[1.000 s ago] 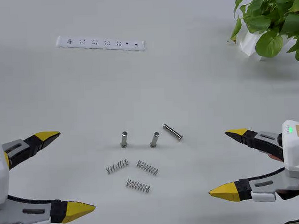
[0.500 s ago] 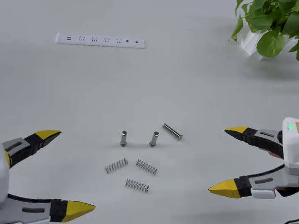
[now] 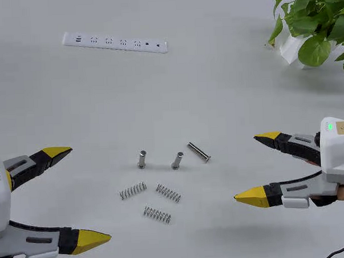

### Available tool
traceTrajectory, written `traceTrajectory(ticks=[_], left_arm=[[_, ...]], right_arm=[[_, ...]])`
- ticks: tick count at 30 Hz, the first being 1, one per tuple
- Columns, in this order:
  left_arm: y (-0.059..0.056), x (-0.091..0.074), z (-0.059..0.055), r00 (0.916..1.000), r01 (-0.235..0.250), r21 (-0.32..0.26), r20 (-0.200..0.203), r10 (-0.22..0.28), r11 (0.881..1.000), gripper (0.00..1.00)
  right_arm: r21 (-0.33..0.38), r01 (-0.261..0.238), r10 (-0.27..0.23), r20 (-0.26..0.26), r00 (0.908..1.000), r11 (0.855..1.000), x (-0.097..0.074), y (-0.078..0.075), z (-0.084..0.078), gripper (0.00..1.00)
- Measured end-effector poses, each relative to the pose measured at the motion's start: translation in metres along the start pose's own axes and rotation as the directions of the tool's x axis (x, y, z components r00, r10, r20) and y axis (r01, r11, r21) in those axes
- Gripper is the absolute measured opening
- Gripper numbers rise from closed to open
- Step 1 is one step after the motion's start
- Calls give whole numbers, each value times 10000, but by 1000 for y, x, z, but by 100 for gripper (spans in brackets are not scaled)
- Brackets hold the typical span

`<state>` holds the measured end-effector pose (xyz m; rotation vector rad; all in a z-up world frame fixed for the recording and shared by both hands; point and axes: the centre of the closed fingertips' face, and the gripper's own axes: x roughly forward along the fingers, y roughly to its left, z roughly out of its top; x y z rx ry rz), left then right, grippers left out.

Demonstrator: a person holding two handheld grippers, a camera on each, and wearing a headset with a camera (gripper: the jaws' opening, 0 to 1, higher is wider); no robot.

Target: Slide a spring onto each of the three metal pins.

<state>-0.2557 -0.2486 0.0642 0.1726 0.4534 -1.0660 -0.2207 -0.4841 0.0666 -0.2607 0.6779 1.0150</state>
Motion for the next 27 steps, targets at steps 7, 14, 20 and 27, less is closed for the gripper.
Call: traceTrajectory(ticks=[7,14,20,27], left_arm=[[0,3,3,10000,44,-3,60,-44,10000,99],[2,4,4,9999,56,-35,86,-56,10000,99],[3,5,3,9999,63,-128,135,-62,9999,99],[3,7,1,9998,89,-271,169,-84,9996,99]], right_arm=[[-50,194,-195,-150,9997,9998,15,-14,20,73],[204,213,-198,-714,9973,9996,34,-25,30,58],[467,145,-81,-1338,9910,9988,57,-40,29,51],[118,86,-57,-2294,9733,9999,81,-38,25,40]])
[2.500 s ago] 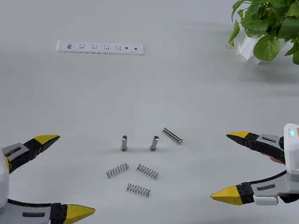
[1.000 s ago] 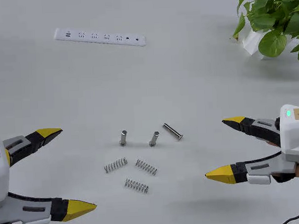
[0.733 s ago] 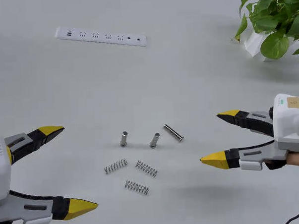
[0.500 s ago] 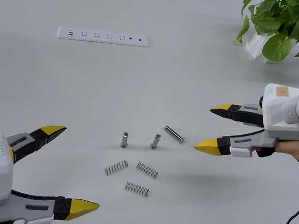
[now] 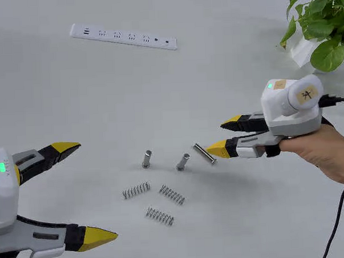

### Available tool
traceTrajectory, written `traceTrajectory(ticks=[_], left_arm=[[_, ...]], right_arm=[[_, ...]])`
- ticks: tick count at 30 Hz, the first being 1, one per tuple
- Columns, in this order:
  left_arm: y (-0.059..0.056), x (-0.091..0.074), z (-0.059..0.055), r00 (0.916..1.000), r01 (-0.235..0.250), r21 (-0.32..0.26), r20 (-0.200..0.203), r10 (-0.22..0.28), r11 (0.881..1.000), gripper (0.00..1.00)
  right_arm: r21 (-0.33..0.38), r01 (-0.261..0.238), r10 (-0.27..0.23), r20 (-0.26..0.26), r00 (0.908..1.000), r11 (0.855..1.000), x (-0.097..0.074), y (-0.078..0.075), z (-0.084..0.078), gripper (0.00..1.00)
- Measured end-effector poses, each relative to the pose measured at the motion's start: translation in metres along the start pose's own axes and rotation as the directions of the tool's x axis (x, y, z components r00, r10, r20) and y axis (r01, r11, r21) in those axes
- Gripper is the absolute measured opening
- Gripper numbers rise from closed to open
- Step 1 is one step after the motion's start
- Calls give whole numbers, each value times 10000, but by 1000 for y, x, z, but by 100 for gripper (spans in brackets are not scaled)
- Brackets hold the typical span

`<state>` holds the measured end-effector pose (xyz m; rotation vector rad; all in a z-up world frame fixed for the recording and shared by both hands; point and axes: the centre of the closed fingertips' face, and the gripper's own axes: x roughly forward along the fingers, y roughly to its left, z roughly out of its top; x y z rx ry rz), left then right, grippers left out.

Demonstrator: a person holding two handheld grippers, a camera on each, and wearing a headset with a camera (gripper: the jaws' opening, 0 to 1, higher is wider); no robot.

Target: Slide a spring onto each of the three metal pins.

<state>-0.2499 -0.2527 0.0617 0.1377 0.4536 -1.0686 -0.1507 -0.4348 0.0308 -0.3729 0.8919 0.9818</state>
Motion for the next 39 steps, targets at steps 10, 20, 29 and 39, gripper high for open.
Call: traceTrajectory(ticks=[10,20,29,39], left_arm=[[3,2,-2,10000,1,-186,60,1,9998,99],[3,6,-5,9999,56,-334,122,-52,9994,99],[5,8,-10,9999,110,-468,112,-105,9988,99],[6,10,-11,9998,144,-533,119,-138,9985,99]], right_arm=[[255,-119,142,-932,9955,9996,32,-8,-7,26],[97,-223,236,-1789,9836,9997,45,-4,-15,18],[81,-327,337,-2422,9696,9994,53,-2,-24,14],[85,-398,406,-2717,9615,9992,58,-2,-29,9]])
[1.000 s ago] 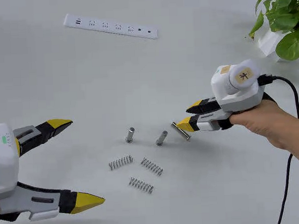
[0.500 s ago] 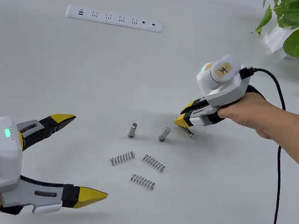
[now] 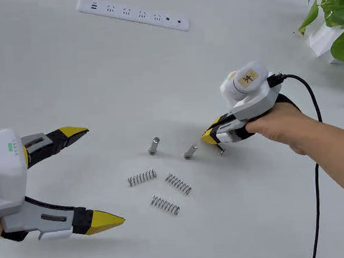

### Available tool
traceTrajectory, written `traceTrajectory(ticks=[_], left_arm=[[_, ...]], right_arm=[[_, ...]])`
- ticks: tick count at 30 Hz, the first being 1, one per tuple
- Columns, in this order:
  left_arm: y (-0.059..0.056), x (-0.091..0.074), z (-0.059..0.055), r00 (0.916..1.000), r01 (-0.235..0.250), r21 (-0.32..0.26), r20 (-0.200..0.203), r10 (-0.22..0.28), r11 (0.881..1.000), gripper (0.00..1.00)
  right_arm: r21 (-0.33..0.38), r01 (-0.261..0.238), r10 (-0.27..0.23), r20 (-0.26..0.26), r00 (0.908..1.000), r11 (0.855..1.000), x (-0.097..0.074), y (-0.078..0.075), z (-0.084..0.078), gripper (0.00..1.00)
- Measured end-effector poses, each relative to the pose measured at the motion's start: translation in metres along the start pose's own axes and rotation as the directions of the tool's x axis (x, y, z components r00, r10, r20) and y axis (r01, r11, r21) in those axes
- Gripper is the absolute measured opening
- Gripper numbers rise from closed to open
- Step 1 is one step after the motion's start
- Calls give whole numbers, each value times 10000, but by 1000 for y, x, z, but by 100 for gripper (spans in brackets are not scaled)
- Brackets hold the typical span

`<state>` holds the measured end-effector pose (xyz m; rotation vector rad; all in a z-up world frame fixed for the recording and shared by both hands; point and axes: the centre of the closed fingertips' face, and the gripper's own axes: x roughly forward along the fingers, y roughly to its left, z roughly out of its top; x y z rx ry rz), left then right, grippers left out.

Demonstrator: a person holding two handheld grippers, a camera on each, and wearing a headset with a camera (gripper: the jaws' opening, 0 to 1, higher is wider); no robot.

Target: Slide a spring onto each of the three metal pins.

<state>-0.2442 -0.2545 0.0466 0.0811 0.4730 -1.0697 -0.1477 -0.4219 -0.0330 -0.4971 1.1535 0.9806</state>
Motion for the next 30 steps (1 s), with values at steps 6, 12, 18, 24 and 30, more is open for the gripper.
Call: traceTrajectory(ticks=[6,12,18,24,30], left_arm=[[0,0,0,10000,-12,-20,1,12,10000,99],[0,1,0,10000,-4,-44,20,4,10000,99],[0,1,1,10000,-3,-48,17,3,10000,99],[-1,1,1,10000,-11,-37,31,11,10000,99],[-3,1,2,10000,25,0,21,-25,10000,99]], right_arm=[[52,74,-74,-21,10000,10000,1,-5,0,6],[307,100,-100,-7,10000,9995,3,-8,0,5],[255,140,-141,35,9999,9996,1,-3,0,5],[244,234,-240,246,9994,9994,-5,-1,1,5],[222,346,-357,520,9980,9992,-16,1,2,5]])
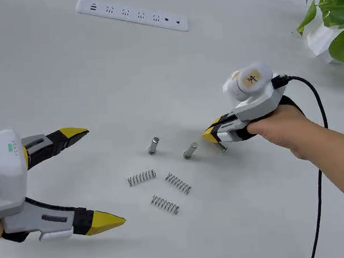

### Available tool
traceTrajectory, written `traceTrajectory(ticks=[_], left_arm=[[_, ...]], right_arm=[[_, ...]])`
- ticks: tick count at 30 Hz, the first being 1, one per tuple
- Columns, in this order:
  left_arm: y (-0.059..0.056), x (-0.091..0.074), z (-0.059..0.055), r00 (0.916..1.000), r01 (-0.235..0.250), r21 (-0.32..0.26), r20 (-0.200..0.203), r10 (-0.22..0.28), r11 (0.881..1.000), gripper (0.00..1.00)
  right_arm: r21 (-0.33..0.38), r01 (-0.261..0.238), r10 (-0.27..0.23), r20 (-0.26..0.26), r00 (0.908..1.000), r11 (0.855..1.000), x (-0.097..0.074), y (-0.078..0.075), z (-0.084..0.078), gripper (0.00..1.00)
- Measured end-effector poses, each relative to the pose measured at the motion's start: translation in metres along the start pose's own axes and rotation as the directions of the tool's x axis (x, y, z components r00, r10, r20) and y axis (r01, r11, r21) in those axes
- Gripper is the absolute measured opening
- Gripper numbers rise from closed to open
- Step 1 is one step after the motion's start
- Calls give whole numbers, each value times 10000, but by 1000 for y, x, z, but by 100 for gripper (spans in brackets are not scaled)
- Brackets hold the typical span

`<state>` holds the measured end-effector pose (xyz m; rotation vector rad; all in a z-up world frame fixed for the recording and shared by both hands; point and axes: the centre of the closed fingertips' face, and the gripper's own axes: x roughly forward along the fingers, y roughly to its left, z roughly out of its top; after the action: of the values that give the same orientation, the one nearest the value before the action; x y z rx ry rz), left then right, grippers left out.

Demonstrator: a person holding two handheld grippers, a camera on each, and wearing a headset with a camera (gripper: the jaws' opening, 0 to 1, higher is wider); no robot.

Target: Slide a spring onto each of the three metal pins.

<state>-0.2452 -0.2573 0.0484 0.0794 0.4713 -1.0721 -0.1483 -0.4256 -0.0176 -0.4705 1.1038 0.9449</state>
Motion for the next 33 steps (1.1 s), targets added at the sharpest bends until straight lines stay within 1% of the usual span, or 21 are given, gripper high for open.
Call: traceTrajectory(ticks=[3,14,20,22,26,28,33], left_arm=[[0,0,1,10000,10,16,11,-10,10000,99],[-3,0,5,10000,69,127,39,-70,9999,99],[-4,-1,5,10000,97,151,14,-97,9998,99],[-4,-1,5,9999,102,154,16,-103,9998,99],[-5,-2,6,10000,96,166,19,-96,9998,99],[-5,-2,7,10000,86,178,26,-87,9998,99],[-6,-2,7,10000,98,188,1,-98,9998,99]], right_arm=[[11,36,-36,118,9999,10000,-2,-4,0,5],[-137,294,-288,439,9986,9995,-20,3,-4,5],[-10,435,-433,712,9965,9991,-28,6,-8,5],[28,462,-463,787,9958,9989,-30,3,-10,5],[118,616,-625,982,9932,9980,-35,5,-14,5],[193,686,-703,1104,9914,9975,-35,0,-15,5],[344,796,-834,1249,9887,9962,-40,3,-21,5]])
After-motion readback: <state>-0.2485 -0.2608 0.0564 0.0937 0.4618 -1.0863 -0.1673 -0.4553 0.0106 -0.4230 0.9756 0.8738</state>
